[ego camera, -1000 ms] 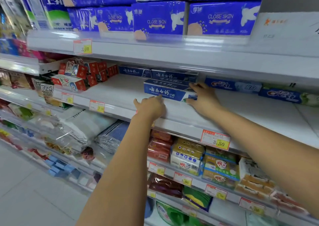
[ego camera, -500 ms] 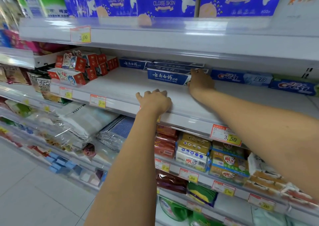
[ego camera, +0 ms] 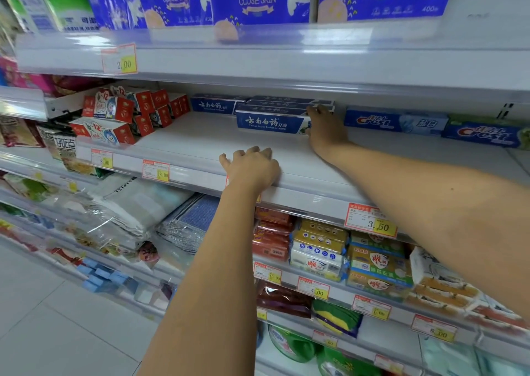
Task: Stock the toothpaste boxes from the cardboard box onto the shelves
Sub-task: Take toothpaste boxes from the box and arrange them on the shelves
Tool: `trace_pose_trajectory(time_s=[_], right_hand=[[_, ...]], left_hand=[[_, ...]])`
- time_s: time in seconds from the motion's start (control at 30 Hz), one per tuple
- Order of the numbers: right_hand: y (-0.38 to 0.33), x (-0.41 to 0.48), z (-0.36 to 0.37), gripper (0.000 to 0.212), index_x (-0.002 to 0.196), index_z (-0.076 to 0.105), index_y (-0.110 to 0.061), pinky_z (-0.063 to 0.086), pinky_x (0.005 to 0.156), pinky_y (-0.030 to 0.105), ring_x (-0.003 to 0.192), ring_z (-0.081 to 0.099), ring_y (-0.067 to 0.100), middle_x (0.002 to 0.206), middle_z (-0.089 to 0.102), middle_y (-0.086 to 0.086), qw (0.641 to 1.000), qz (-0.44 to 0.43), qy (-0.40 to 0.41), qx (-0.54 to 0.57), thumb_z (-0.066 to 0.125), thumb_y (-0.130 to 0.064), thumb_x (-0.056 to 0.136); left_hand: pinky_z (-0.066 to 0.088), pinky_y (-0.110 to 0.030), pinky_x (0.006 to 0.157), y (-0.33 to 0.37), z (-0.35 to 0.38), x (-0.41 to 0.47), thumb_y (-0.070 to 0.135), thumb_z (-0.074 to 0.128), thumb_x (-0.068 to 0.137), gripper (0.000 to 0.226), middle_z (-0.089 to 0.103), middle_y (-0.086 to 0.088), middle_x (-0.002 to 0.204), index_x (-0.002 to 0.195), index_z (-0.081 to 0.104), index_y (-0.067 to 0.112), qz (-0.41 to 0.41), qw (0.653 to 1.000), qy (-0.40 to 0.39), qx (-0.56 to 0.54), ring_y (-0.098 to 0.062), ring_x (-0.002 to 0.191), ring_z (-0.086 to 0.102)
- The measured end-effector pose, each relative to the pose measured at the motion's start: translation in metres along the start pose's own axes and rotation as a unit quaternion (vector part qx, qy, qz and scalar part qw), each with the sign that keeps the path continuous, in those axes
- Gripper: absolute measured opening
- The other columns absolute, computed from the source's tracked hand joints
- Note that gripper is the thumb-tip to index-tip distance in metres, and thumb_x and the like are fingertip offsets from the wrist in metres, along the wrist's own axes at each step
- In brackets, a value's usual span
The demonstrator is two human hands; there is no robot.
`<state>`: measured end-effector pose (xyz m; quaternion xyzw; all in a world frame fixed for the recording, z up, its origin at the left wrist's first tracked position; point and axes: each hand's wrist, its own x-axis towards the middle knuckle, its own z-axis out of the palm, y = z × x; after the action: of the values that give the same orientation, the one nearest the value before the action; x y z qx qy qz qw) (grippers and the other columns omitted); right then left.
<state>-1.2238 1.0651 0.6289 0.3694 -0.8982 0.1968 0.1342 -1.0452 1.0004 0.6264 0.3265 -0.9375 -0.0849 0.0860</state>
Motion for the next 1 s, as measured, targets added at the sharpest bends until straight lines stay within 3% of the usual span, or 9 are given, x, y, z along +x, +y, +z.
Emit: trace_pose_trajectory(time_s=[0.13,0.27,0.4,0.5,0.57,0.63,0.73,0.83,1.0], right_hand=[[0.0,-0.012,-0.011,0.069,0.152,0.018,-0.021,0.041,0.102,0.042,0.139,0.028,0.037,0.16,0.007,0.008,0.999,0.012,-0.047,0.01,0.036,0.006,0.091],[-0.005,-0.043,-0.033,0.067,0.153,0.008,-0.021,0.034,0.11,0.04,0.144,0.015,0.035,0.16,-0.01,0.006,0.993,0.026,-0.11,0.016,0.039,-0.006,0.095],[-0.005,-0.102,-0.075,0.046,0.139,0.039,-0.005,0.039,0.1,0.035,0.126,0.043,0.031,0.148,0.034,0.017,0.995,-0.053,-0.062,0.059,0.044,-0.022,0.097],[0.009,-0.163,-0.109,0.027,0.119,0.056,-0.011,0.041,0.084,0.03,0.101,0.053,0.017,0.121,0.053,0.005,0.984,-0.124,0.018,0.127,0.045,-0.025,0.097],[0.029,-0.207,-0.128,0.019,0.108,0.059,-0.014,0.037,0.069,0.02,0.076,0.047,0.0,0.103,0.053,-0.004,0.974,-0.166,0.018,0.151,0.046,-0.023,0.098],[0.059,-0.251,-0.14,0.014,0.099,0.06,-0.016,0.032,0.059,0.014,0.062,0.044,-0.002,0.079,0.051,-0.011,0.971,-0.182,-0.013,0.157,0.049,-0.024,0.097],[0.115,-0.308,-0.14,0.029,0.079,0.06,-0.016,0.027,0.047,0.015,0.043,0.037,0.003,0.047,0.04,-0.009,0.977,-0.153,-0.065,0.131,0.05,-0.039,0.094],[0.184,-0.356,-0.136,0.046,0.065,0.058,-0.014,0.034,0.049,0.03,0.04,0.03,0.008,0.042,0.032,-0.007,0.982,-0.115,-0.115,0.097,0.044,-0.049,0.091],[0.301,-0.459,-0.122,0.033,0.073,0.059,-0.015,0.027,0.049,0.029,0.045,0.034,0.007,0.047,0.036,-0.005,0.971,-0.024,-0.224,0.081,0.052,-0.038,0.095]], left_hand=[[0.003,-0.058,0.111,0.002,-0.003,-0.004,0.023,0.027,0.095,0.046,0.04,-0.001,0.147,0.137,0.043,0.026,-0.001,1.0,0.005,0.004,-0.032,0.135,0.031],[-0.005,-0.056,0.113,0.003,0.0,-0.012,0.023,0.026,0.098,0.045,0.047,-0.003,0.142,0.134,0.052,0.023,-0.021,0.997,0.059,-0.034,-0.028,0.135,0.031],[0.009,-0.042,0.116,0.018,0.021,-0.046,0.016,0.036,0.098,0.036,0.058,-0.011,0.126,0.122,0.06,0.007,0.02,0.938,0.257,-0.231,-0.026,0.123,0.046],[0.035,-0.017,0.098,0.047,0.041,-0.105,0.011,0.042,0.097,0.027,0.059,-0.004,0.116,0.118,0.06,0.008,0.066,0.869,0.317,-0.374,-0.01,0.107,0.052],[0.042,-0.008,0.08,0.065,0.062,-0.145,0.009,0.046,0.096,0.021,0.063,0.002,0.1,0.11,0.062,0.012,0.064,0.855,0.299,-0.418,0.001,0.087,0.055],[0.051,-0.021,0.067,0.081,0.094,-0.18,0.018,0.049,0.096,0.012,0.065,0.004,0.08,0.095,0.061,0.017,0.068,0.869,0.235,-0.431,-0.002,0.071,0.059],[0.043,-0.044,0.052,0.112,0.145,-0.224,0.048,0.044,0.09,0.049,0.055,-0.01,0.053,0.065,0.052,0.007,0.066,0.892,0.135,-0.427,-0.026,0.05,0.052],[0.037,-0.041,0.049,0.157,0.186,-0.262,0.058,0.039,0.087,0.067,0.046,-0.015,0.047,0.054,0.046,0.0,0.093,0.911,0.053,-0.397,-0.028,0.046,0.044],[0.033,-0.035,0.049,0.249,0.256,-0.317,0.056,0.044,0.086,0.061,0.038,-0.008,0.045,0.05,0.037,0.008,0.124,0.907,-0.065,-0.398,-0.02,0.045,0.038]])
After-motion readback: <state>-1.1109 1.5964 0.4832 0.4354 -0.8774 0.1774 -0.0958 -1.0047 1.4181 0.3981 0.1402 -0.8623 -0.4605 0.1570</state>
